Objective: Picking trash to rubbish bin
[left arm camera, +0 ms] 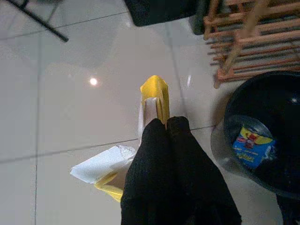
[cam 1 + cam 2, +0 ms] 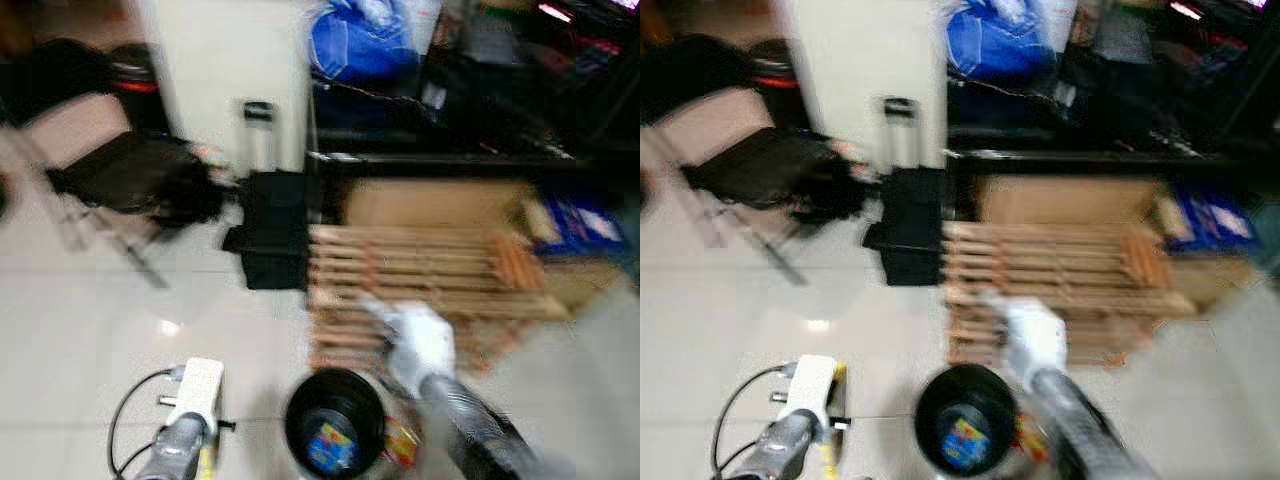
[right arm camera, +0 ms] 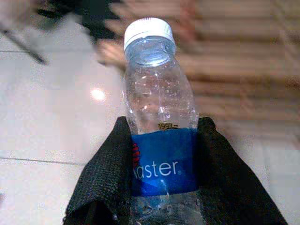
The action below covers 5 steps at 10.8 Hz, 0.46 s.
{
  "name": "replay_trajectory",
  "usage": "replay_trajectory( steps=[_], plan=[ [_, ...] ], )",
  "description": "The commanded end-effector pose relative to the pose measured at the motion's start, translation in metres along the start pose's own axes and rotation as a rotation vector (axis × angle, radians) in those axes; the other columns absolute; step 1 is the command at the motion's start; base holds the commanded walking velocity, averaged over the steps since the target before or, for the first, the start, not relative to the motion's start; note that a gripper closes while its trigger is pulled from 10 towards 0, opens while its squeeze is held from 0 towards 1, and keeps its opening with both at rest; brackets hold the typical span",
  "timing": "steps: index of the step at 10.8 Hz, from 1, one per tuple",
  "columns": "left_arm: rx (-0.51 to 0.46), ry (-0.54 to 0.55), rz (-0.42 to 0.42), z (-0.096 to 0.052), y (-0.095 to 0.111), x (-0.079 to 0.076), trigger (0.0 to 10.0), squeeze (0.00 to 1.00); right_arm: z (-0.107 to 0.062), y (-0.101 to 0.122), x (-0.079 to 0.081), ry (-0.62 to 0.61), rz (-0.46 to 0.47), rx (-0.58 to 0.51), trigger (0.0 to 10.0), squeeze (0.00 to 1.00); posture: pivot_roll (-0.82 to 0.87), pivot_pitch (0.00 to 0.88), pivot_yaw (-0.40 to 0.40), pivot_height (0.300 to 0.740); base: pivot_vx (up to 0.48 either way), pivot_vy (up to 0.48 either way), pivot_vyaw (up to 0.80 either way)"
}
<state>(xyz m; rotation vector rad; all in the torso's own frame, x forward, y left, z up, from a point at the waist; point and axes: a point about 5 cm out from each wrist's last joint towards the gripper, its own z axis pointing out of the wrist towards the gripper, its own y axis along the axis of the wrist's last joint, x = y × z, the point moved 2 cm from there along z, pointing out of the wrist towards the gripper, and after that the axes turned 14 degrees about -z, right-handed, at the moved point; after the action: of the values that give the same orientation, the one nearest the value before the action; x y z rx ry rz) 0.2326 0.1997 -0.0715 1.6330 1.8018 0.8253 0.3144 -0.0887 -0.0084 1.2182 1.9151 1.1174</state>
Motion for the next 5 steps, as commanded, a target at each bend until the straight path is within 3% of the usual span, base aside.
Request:
replay_trajectory(
  steps=[1, 5],
  plan=[
    [0.008, 0.001, -0.012, -0.001, -0.003, -0.003, 10.0, 0.00, 0.005, 0.015, 0.007, 0.045, -0.056, -0.038, 10.0, 0.00, 0.08, 0.034, -0.055, 0.740, 0.000, 0.000, 0.00],
    [0.006, 0.004, -0.008, -0.001, -0.003, -0.003, 10.0, 0.00, 0.000, -0.002, 0.006, 0.040, -0.046, 0.010, 10.0, 0.00, 0.07, 0.023, -0.059, 0.740, 0.000, 0.000, 0.00]
  ],
)
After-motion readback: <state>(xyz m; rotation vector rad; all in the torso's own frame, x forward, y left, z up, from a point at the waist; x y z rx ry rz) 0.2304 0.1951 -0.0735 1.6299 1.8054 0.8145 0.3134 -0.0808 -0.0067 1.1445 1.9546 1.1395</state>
